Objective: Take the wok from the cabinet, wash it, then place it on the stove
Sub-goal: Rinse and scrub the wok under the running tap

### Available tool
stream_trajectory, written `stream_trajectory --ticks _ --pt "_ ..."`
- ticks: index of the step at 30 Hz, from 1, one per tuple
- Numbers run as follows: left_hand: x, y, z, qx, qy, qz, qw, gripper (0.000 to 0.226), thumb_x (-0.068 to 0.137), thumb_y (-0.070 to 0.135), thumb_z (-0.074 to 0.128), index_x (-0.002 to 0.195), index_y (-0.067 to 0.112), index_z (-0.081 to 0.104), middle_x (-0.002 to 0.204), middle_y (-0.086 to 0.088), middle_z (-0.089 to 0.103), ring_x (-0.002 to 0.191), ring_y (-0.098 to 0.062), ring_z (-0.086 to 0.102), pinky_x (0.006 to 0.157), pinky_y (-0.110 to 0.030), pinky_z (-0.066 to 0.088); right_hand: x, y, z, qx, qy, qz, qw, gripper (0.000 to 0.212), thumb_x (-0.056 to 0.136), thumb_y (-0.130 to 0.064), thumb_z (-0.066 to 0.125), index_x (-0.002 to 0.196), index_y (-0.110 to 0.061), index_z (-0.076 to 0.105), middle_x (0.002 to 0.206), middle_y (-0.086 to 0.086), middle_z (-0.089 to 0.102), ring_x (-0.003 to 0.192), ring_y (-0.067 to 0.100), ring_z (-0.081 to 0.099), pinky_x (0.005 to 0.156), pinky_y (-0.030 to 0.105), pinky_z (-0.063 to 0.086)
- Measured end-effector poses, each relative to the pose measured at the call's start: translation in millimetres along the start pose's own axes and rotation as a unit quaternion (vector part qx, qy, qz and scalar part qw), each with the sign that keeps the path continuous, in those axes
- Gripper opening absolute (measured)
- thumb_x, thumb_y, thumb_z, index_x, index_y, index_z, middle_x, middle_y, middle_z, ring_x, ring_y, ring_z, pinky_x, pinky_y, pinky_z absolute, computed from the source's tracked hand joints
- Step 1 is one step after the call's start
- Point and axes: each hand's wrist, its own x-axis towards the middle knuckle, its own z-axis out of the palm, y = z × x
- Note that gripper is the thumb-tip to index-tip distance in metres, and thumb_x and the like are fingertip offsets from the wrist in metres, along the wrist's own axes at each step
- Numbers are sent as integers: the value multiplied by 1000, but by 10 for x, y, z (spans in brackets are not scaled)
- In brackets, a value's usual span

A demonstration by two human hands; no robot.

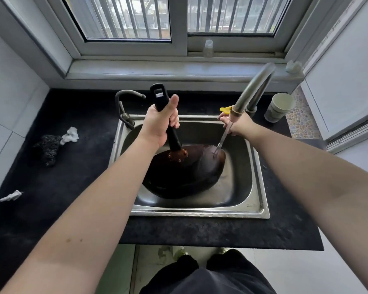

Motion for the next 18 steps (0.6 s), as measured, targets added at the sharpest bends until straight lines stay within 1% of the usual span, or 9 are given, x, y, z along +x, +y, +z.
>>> stream_trajectory --ticks 2,4,7,9,11,13,15,16,18 --pt "1 -1 30 12 12 0 1000 50 82 40 74 50 22 40 46 4 38 44 -11 33 50 -26 34 -1 -29 -2 3 -1 4 1000 24 95 -14 55 117 -9 64 95 18 66 77 29 65 71 43 58" --pt "-3 3 83 13 22 2 1000 47 85 30 68 49 21 39 46 3 37 44 -12 32 49 -25 35 40 -8 -2 7 -1 14 1000 25 94 -22 57 114 -9 65 94 19 68 78 32 67 76 46 58" --pt "-17 -14 233 12 31 5 999 47 87 23 65 48 20 39 45 2 36 43 -12 31 48 -25 34 139 50 -2 -3 -14 24 1000 25 93 -26 58 107 -7 67 94 17 71 77 34 67 75 44 57" --pt "-35 -49 360 25 28 8 999 46 87 20 64 48 20 41 45 2 37 42 -12 32 48 -25 34 197 80 -14 -17 -25 17 999 22 93 -27 58 105 -11 68 93 14 72 68 27 65 70 41 57" --pt "-56 -83 467 38 22 9 999 45 87 20 64 48 21 43 46 2 38 43 -12 33 48 -24 35 228 104 -27 -33 -27 12 999 17 93 -29 57 97 -19 70 89 9 73 61 20 63 67 38 58" --pt "-65 -87 525 47 27 8 999 45 87 19 63 48 21 42 45 3 38 43 -12 33 48 -24 35 213 110 -44 -32 -20 4 999 18 91 -35 57 80 -25 68 80 3 71 54 15 61 56 30 56" --pt "-59 -67 544 55 43 6 998 46 87 18 61 47 20 39 44 2 36 43 -13 31 47 -24 34 199 108 -62 -32 -20 -15 999 26 91 -39 58 67 -30 59 66 -4 65 45 8 59 41 18 46" --pt "-56 -58 550 60 48 6 997 46 88 17 60 47 19 38 44 2 35 42 -13 31 47 -25 33 194 109 -74 -37 -27 -28 999 29 92 -37 58 64 -31 55 61 -6 62 42 4 57 36 14 41" --pt "-58 -55 580 69 49 7 996 45 88 15 58 48 18 36 44 2 34 42 -13 30 47 -25 33 203 126 -95 -59 -35 -45 997 32 94 -33 56 62 -33 50 60 -7 61 45 6 58 37 15 39"
